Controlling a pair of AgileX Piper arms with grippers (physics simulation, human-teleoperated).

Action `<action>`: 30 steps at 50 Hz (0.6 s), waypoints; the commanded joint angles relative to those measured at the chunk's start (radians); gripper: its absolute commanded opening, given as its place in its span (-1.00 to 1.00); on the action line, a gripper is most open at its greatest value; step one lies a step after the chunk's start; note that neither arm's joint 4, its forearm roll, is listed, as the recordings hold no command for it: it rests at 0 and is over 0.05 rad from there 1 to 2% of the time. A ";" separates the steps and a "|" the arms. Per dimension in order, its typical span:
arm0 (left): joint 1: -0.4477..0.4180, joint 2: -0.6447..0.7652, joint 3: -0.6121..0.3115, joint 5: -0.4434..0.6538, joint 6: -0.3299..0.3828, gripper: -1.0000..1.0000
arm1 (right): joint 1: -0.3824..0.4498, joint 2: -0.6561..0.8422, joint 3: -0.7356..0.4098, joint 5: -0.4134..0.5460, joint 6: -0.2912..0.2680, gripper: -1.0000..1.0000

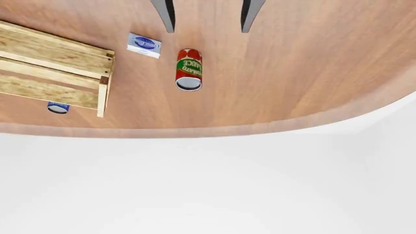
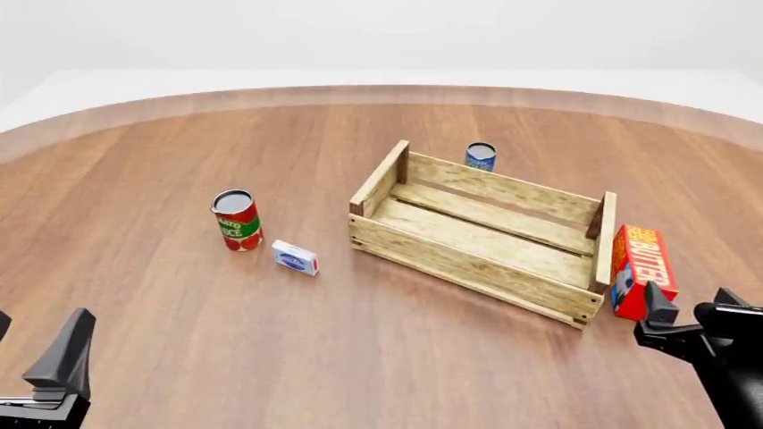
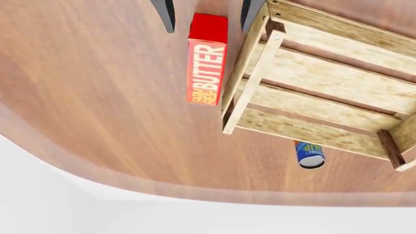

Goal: Pick up the butter and put it in the tray.

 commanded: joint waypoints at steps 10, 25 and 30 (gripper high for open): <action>0.000 0.000 0.000 0.000 0.000 1.00 | 0.003 0.143 0.000 -0.123 -0.002 1.00; 0.000 0.000 0.000 0.000 0.000 1.00 | -0.005 0.205 -0.001 -0.170 -0.004 1.00; 0.000 0.000 0.000 0.000 0.000 1.00 | -0.007 0.214 -0.008 -0.172 -0.006 1.00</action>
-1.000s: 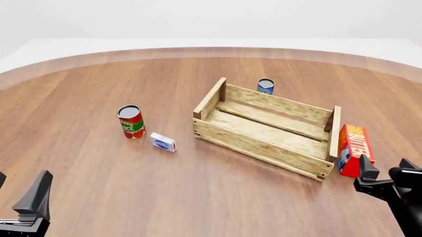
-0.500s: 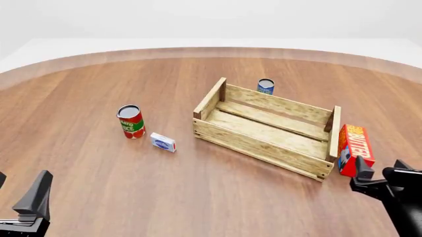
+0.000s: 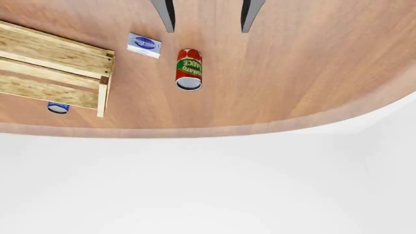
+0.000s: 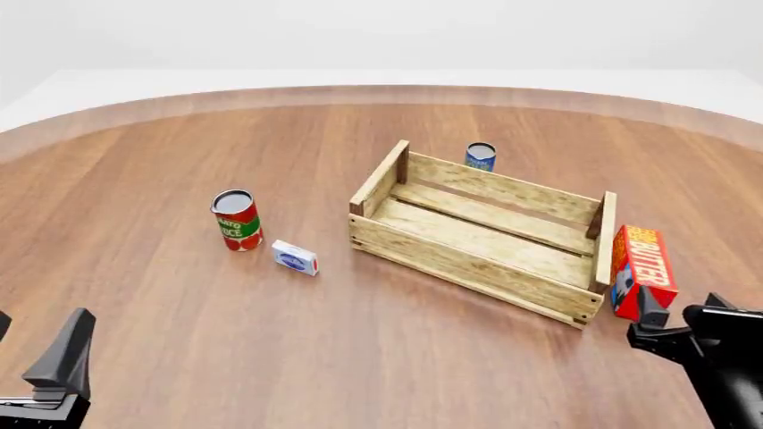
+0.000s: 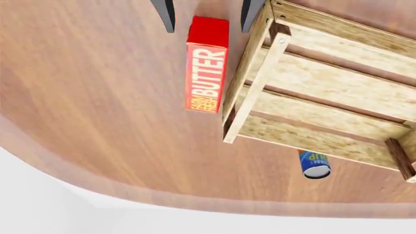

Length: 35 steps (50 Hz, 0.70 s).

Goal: Pick up the butter and put it in the tray.

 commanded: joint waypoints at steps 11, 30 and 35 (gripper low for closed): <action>0.000 0.000 0.000 0.000 0.000 1.00 | -0.003 0.055 -0.025 -0.023 -0.002 1.00; 0.000 0.000 0.000 0.000 0.000 1.00 | -0.003 0.083 -0.046 -0.024 -0.003 1.00; 0.000 0.000 0.000 0.000 0.000 1.00 | -0.003 0.091 -0.055 -0.021 -0.007 1.00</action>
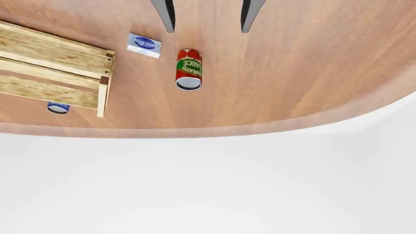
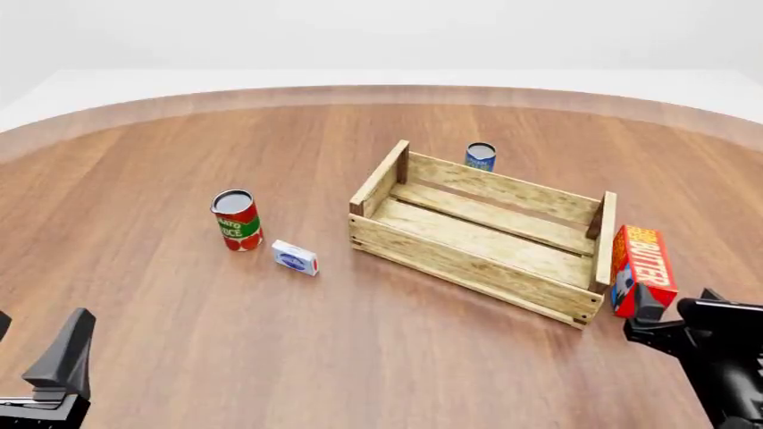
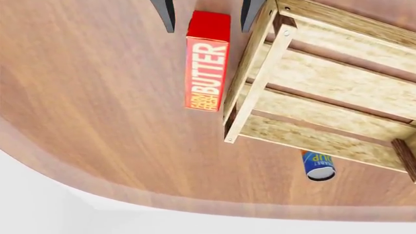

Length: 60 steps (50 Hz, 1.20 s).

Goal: Pick up the butter and put it in the tray.

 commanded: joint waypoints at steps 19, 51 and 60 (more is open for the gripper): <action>0.000 0.000 0.000 0.000 0.000 1.00 | -0.009 0.056 -0.042 0.001 -0.010 1.00; 0.000 0.000 0.000 0.000 0.000 1.00 | -0.003 0.110 -0.076 -0.001 -0.013 1.00; 0.000 0.000 0.000 0.000 0.000 1.00 | -0.004 0.127 -0.087 -0.001 -0.016 1.00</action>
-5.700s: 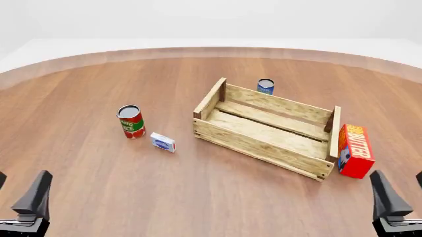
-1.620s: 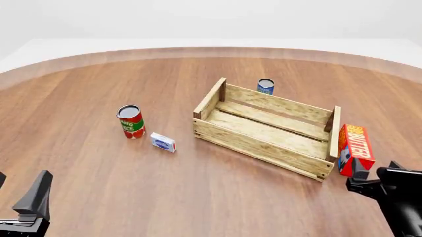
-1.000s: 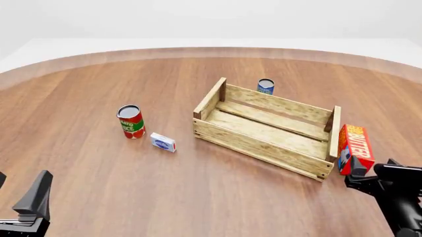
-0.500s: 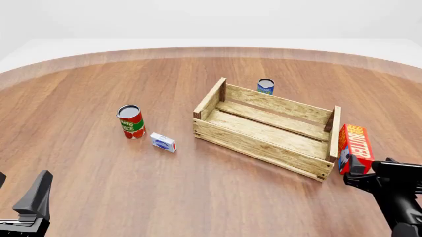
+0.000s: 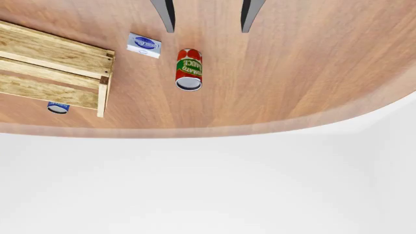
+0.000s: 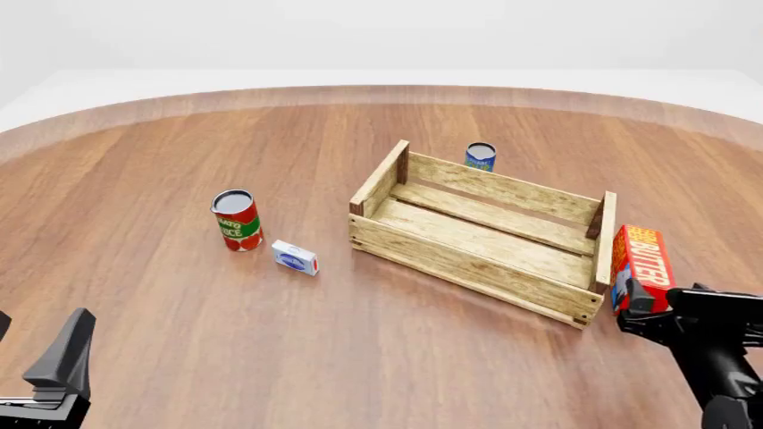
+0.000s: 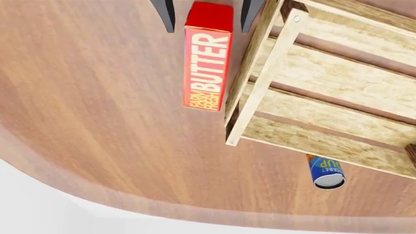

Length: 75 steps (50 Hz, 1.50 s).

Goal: Pick up the butter and put it in the tray.

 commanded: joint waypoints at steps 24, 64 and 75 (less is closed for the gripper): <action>0.000 0.000 0.000 0.000 0.000 1.00 | 0.003 0.070 -0.041 -0.001 -0.015 1.00; 0.000 0.000 0.000 0.000 0.000 1.00 | 0.004 0.158 -0.089 -0.001 -0.034 1.00; 0.000 0.000 0.000 0.000 0.000 1.00 | 0.004 0.170 -0.094 -0.001 -0.034 1.00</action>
